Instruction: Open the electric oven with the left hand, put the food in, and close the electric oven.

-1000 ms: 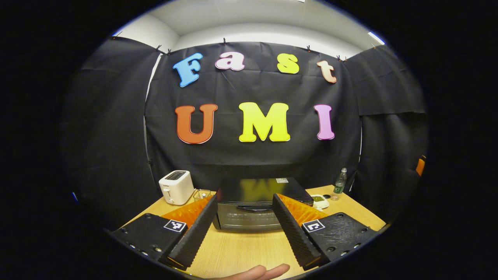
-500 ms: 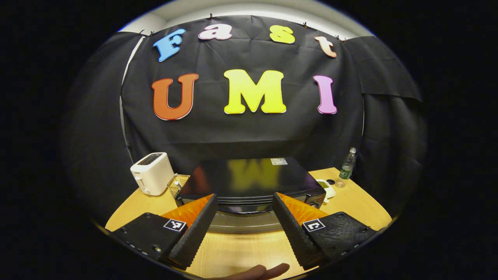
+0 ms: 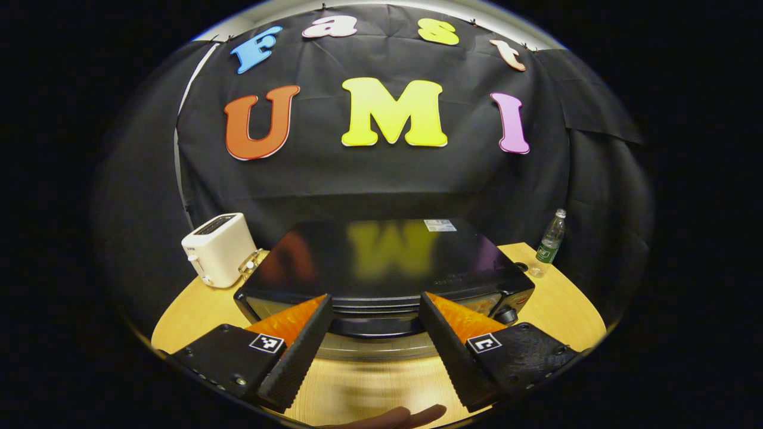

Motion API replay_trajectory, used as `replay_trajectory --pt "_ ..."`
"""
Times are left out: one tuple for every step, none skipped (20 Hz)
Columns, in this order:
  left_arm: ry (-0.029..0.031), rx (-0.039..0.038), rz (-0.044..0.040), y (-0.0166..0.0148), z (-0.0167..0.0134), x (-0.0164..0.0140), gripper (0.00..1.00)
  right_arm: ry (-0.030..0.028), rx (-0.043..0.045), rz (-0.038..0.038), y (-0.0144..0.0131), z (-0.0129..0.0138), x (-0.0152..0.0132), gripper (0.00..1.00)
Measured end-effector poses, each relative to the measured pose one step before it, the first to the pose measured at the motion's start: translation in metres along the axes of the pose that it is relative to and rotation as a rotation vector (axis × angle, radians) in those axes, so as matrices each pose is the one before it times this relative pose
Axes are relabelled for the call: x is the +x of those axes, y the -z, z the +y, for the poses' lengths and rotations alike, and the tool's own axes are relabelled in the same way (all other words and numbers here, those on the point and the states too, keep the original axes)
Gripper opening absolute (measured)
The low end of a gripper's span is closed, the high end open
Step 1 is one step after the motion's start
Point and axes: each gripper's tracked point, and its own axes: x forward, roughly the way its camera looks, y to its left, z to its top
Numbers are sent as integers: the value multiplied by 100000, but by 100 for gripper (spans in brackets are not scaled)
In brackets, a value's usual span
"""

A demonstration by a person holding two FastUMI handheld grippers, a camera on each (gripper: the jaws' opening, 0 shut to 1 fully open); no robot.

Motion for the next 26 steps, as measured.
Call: replay_trajectory --pt "325 573 -2080 -374 80 72 89 20 37 -385 29 -106 -152 100" --pt "91 -29 660 277 -75 -77 99 165 -347 -467 66 -150 12 100" --pt "-16 -172 -236 -77 -137 -266 99 697 -379 -234 29 -265 -36 100" --pt "82 535 1122 194 94 -151 99 798 -76 55 156 -234 7 100" --pt "147 57 647 190 -34 -226 99 87 429 166 155 -54 -84 100" --pt "116 -729 1117 303 58 -377 99 -452 724 458 200 193 -126 100" --pt "69 35 629 218 -38 -441 99 -502 752 461 91 166 -51 100" --pt "87 403 522 305 -36 -450 99 -418 302 366 245 66 -84 100" --pt "13 -90 487 310 -19 -479 99 -118 -165 223 154 72 -25 100" --pt "-5 -24 156 311 -10 -298 99 -8 -344 182 101 42 -78 100" --pt "17 267 -304 130 -92 -302 99 -182 -366 331 267 87 -121 100" --pt "-34 26 -262 310 40 -371 99 -351 -328 478 301 283 -191 100" --pt "99 5 -159 370 44 -271 99 -499 -332 604 248 231 -65 100" --pt "91 -112 379 400 -7 -172 99 -633 -413 476 323 179 -119 100" --pt "-66 -364 306 271 -25 -464 99 -687 -286 138 146 217 -123 100" --pt "-43 476 -1014 447 80 -106 99 -583 -154 163 232 198 -105 100" --pt "-135 66 -589 338 -45 -268 99 -138 296 148 192 108 15 100" --pt "-30 -174 -761 134 -153 -378 99 -167 471 300 308 143 6 100" --pt "14 -215 13 479 -55 -407 99 -356 147 839 295 212 116 100" --pt "37 210 -596 387 -27 -369 99 -216 -53 919 514 132 103 100" --pt "1 -117 -415 415 -11 -390 99 -196 -256 1004 253 126 169 100" --pt "-1 43 -438 520 51 -338 99 -146 -253 734 323 169 117 100" --pt "-33 174 -683 472 -87 -279 99 -36 -95 524 208 170 100 100" --pt "4 321 -627 444 -60 -419 99 -245 60 488 300 136 75 100" --pt "-39 296 -504 457 -48 -294 99 -427 371 569 301 266 80 100" --pt "-142 -495 -389 680 11 -374 99 -670 364 904 452 296 174 100"
